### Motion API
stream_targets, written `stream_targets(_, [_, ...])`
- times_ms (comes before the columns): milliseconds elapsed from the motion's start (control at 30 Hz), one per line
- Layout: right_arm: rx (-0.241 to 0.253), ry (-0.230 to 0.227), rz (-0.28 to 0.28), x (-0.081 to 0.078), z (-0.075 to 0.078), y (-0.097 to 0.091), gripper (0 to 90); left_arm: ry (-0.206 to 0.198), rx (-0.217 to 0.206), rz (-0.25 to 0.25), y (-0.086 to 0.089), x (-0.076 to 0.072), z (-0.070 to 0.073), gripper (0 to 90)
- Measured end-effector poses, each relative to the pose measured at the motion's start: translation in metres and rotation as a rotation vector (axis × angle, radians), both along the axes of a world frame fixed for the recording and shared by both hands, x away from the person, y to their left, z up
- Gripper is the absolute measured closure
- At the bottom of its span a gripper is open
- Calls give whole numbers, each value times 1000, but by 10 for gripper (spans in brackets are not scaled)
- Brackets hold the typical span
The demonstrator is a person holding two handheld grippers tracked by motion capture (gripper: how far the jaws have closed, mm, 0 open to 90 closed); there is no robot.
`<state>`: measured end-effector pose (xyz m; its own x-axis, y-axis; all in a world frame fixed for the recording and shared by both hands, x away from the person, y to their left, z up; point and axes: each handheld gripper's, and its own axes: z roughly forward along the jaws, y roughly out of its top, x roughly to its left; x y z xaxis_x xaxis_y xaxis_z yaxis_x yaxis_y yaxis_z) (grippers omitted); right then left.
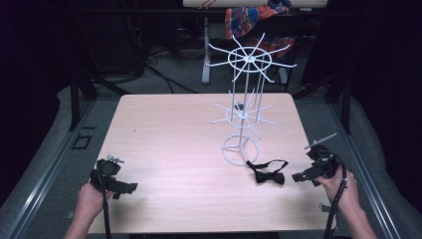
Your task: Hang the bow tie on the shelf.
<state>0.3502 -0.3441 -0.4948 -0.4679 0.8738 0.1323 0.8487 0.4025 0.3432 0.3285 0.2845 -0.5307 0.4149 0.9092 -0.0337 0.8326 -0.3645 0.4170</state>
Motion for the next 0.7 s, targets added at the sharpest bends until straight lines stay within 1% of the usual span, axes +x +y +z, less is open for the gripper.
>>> stream_targets(33, [0, 0, 0, 0, 0, 0, 0, -1, 2, -3, 0, 0, 0, 0])
stream_targets(67, [-27, 6, 5, 0, 1, 0, 0, -2, 3, -4, 0, 0, 1, 0])
stream_targets(100, [14, 13, 4, 0, 0, 1, 0, -2, 2, 0, 0, 0, 0, 0])
stream_targets(133, [-2, 10, 9, 1, 1, 1, 0, -1, 4, -2, 0, 0, 0, 0])
stream_targets(167, [14, 12, 11, 1, 1, 2, 0, -1, 4, -2, 0, 0, 0, 0])
stream_targets(233, [-18, 5, 9, 1, 3, 2, 0, 0, 1, -2, 0, 0, 0, 0])
stream_targets(267, [-18, 5, 9, 1, 3, 2, 0, 0, 1, -2, 0, 0, 0, 0])
stream_targets(300, [6, 4, 13, 1, 3, 3, 0, -1, 2, -6, 0, 0, 0, 0])
stream_targets(333, [-6, 1, 17, 1, 3, 3, 0, -2, 1, -6, 0, 0, 0, 0])
stream_targets(367, [12, 3, 17, 1, 3, 4, 0, -1, 1, -9, 0, 0, 0, 0])
stream_targets(433, [-3, 9, 26, 2, 6, 5, 0, 0, 2, -11, 0, -1, 0, 0])
stream_targets(467, [6, 0, 20, 1, 7, 7, 0, 0, 1, -14, 0, -1, 0, 0])
stream_targets(533, [4, 2, 28, 2, 8, 7, 0, -2, -1, -10, 0, -1, 0, 0])
stream_targets(567, [17, -4, 32, 2, 9, 8, 0, -1, 0, -12, 1, -1, 0, 0])
stream_targets(633, [7, -11, 38, 3, 11, 10, 0, 1, 1, -13, 0, 0, -1, 0])
stream_targets(667, [17, -11, 52, 4, 13, 12, 0, 2, 3, -14, -1, 0, -1, 0])
stream_targets(700, [32, -8, 48, 3, 14, 14, 0, 2, 3, -14, -1, 0, -1, 0])
